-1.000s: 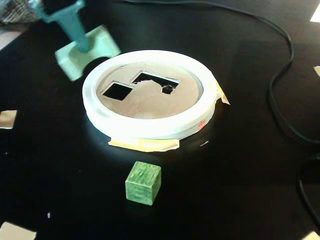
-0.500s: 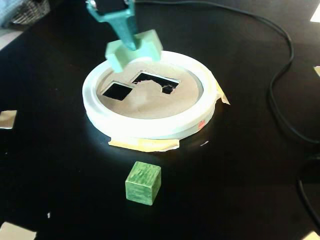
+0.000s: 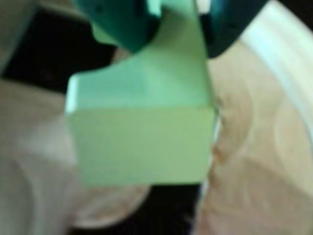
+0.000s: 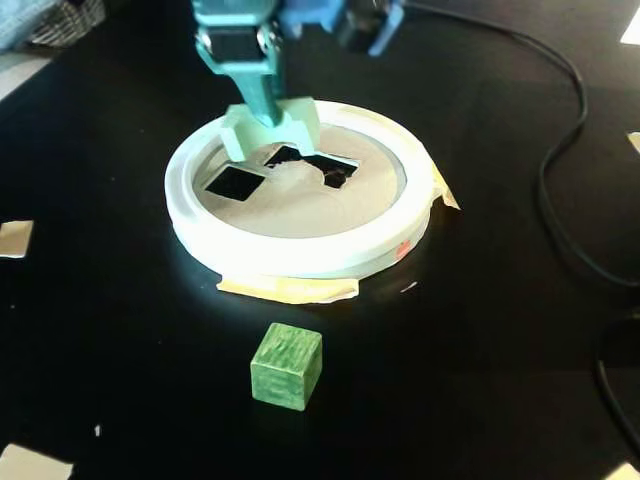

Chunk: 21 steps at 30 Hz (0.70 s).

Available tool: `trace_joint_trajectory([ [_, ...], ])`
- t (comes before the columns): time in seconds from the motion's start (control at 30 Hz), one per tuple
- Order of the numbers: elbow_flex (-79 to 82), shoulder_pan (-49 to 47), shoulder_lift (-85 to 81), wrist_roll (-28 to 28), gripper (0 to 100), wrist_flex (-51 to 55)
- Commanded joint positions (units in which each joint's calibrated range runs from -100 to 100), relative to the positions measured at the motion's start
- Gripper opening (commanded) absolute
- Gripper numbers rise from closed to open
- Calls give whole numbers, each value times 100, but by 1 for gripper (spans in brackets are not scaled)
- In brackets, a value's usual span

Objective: Pick up the U shape block and drop it in corresponding U shaped hole

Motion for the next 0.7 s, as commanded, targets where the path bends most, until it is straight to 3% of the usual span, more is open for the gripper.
trace_joint_trajectory([
  [0.0,-835,76,76,-20,1,-234],
  [0.67,-1554,675,677,274,1,-113],
])
